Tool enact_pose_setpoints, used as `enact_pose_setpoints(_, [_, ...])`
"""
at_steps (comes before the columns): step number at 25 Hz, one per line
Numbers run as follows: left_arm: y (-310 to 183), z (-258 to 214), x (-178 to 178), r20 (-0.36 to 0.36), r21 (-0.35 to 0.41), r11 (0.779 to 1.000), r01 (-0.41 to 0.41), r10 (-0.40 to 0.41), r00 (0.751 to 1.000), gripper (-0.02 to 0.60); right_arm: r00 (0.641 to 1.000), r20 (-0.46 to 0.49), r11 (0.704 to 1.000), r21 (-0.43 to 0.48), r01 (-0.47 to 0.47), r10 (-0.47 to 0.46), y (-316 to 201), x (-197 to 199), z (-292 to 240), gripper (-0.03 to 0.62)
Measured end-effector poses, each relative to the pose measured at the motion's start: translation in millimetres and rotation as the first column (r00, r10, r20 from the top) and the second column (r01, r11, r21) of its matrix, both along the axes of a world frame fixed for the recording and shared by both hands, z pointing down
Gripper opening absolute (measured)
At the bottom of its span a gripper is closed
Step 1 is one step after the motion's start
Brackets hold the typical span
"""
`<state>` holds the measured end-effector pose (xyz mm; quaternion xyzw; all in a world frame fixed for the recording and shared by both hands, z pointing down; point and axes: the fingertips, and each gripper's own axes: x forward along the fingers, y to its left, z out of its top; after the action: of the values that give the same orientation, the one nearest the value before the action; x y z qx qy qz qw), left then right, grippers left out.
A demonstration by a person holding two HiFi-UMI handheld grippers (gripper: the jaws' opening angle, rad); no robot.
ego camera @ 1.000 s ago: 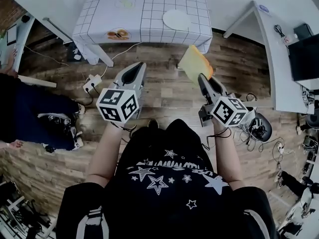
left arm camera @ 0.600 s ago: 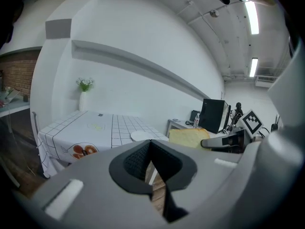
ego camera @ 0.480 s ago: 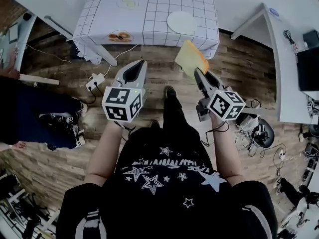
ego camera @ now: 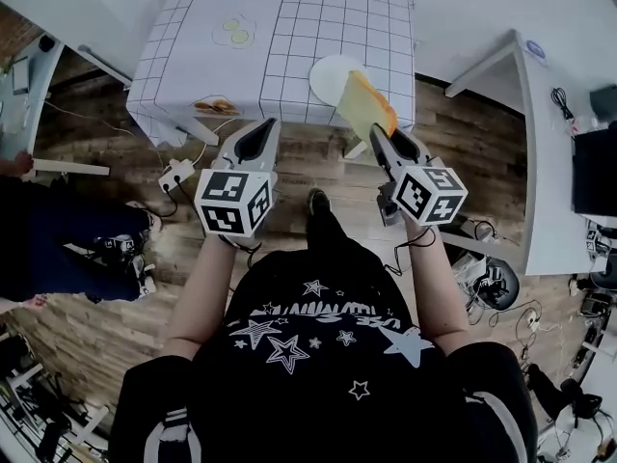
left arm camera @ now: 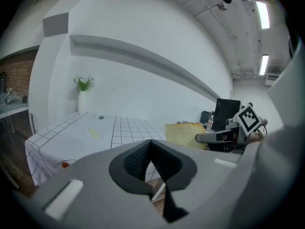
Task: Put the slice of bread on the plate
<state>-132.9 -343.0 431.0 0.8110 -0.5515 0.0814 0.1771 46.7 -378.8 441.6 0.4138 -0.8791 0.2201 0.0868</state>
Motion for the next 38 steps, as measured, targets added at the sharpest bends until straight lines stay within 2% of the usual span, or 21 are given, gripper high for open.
enact_pose_setpoints(4, [-16.0,-3.5,6.6,0.006,0.006,1.0,0.008,-0.008,1.0,0.009,0.984,-0.173,0.994,0.087,0.063,-0.047,-22.1,-2.4,-4.4,0.098])
enact_pose_setpoints(6, [-26.9,-4.2,7.5,0.004,0.005,1.0,0.023,-0.023,1.0,0.009,0.956,-0.284,0.983,0.143,0.112,-0.068,-37.4,-5.3,-6.0,0.098])
enact_pose_setpoints(9, [-43.8,-5.6,6.8,0.003,0.005,0.999,0.044,-0.044,0.999,0.009,0.896,-0.434,0.955,0.216,0.205,-0.095,-61.3,-12.7,-6.4,0.098])
enact_pose_setpoints(11, [-54.5,-6.6,4.8,0.005,0.005,0.998,0.057,-0.057,0.998,0.009,0.838,-0.535,0.926,0.254,0.277,-0.104,-75.3,-18.8,-3.5,0.098])
enact_pose_setpoints(14, [-67.7,-7.9,1.5,0.004,0.004,0.997,0.076,-0.076,0.997,0.009,0.722,-0.685,0.877,0.285,0.387,-0.096,-93.7,-26.5,5.2,0.098])
enact_pose_setpoints(20, [-80.7,-3.8,-4.1,0.006,-0.016,0.994,0.106,-0.106,0.994,0.009,0.494,-0.869,0.801,0.264,0.538,-0.046,-114.1,-38.1,38.0,0.098])
enact_pose_setpoints(24, [-82.1,1.9,-5.6,0.011,-0.035,0.992,0.119,-0.118,0.993,0.009,0.316,-0.949,0.757,0.202,0.621,-0.006,-111.5,-45.8,64.3,0.098])
enact_pose_setpoints(26, [-80.6,5.9,-6.6,0.013,-0.045,0.991,0.123,-0.123,0.992,0.009,0.262,-0.965,0.747,0.171,0.642,-0.004,-107.7,-50.6,76.4,0.098])
enact_pose_setpoints(30, [-75.7,12.2,-11.1,0.012,-0.059,0.989,0.135,-0.134,0.991,0.009,0.206,-0.978,0.751,0.137,0.646,0.001,-103.7,-59.1,90.9,0.098])
enact_pose_setpoints(38, [-67.2,13.2,-20.8,0.007,-0.06,0.985,0.162,-0.162,0.987,0.009,0.101,-0.995,0.721,0.071,0.689,0.001,-90.4,-61.9,103.3,0.098])
